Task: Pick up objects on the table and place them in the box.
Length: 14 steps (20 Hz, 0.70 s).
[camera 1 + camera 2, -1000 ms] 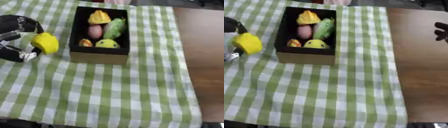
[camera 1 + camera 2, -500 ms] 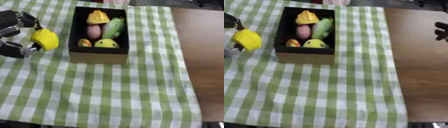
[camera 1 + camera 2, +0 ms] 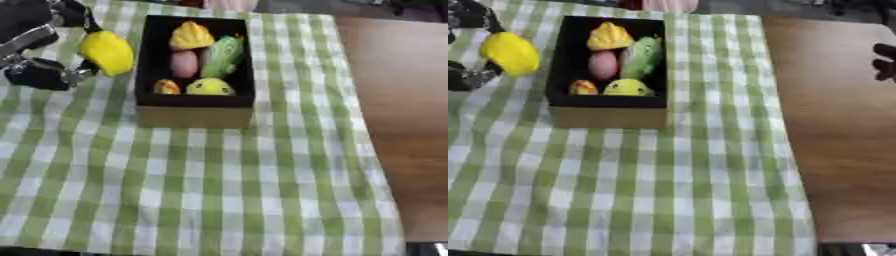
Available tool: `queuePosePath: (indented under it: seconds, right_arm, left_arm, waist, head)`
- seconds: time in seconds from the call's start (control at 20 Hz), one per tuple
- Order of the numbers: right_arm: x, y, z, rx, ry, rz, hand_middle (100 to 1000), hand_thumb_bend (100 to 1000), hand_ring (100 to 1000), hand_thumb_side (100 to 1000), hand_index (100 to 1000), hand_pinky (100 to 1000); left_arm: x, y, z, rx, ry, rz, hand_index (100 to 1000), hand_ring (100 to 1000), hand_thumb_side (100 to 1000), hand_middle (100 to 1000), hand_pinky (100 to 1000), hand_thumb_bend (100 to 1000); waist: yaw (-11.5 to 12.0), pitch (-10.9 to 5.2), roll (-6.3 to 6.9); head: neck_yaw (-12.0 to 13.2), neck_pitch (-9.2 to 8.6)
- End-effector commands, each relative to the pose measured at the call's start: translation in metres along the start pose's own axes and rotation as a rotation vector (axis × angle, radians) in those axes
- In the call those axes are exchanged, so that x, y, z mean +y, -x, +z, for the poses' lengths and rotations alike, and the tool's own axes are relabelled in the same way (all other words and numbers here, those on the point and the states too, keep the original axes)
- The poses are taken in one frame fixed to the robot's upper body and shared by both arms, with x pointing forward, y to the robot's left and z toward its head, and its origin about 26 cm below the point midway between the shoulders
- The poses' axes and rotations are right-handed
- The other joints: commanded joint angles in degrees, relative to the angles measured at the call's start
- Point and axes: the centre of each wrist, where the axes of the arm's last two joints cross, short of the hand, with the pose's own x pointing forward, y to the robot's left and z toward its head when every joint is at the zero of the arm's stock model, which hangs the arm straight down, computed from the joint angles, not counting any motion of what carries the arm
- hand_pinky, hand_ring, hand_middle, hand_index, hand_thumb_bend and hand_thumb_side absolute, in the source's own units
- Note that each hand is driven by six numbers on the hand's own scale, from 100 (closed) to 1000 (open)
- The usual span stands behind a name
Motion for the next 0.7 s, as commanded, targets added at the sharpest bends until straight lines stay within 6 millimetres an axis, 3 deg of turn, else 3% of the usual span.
queuePosePath:
  seconds: [0.05,0.1,0.15,0.7]
  right_arm:
    - [-0.01,-0.015,-0.015,-0.046,-0.036,0.037,609,100,1000,886,989,1000]
    - [-0.011,-0.016,-0.017,-0.057,-0.04,0.039,609,100,1000,931,989,1000]
    - [-0.012,-0.017,-0.02,-0.068,-0.044,0.04,610,100,1000,883,989,1000]
    - [-0.013,-0.022,-0.037,-0.123,-0.072,0.022,609,100,1000,885,989,1000]
  left_arm:
    - [0.004,0.007,-0.012,0.035,-0.012,-0.037,622,683,100,549,802,100]
    - [0.001,0.008,-0.017,0.046,-0.007,-0.039,623,685,100,550,803,100]
    - [-0.004,0.011,-0.021,0.065,-0.001,-0.039,625,686,100,552,803,100]
    - [-0.053,0.015,-0.049,0.186,0.013,-0.062,646,695,127,567,807,100]
  waist:
    - [-0.6,-1.24,0.2]
    - [-0.9,-1.27,0.22]
    - [-1.3,-1.28,0.2]
    - [-3.4,0.07,-0.2]
  head:
    - [0.6,0.24]
    - [0.7,0.24]
    - [0.9,0.24]
    - [0.6,0.24]
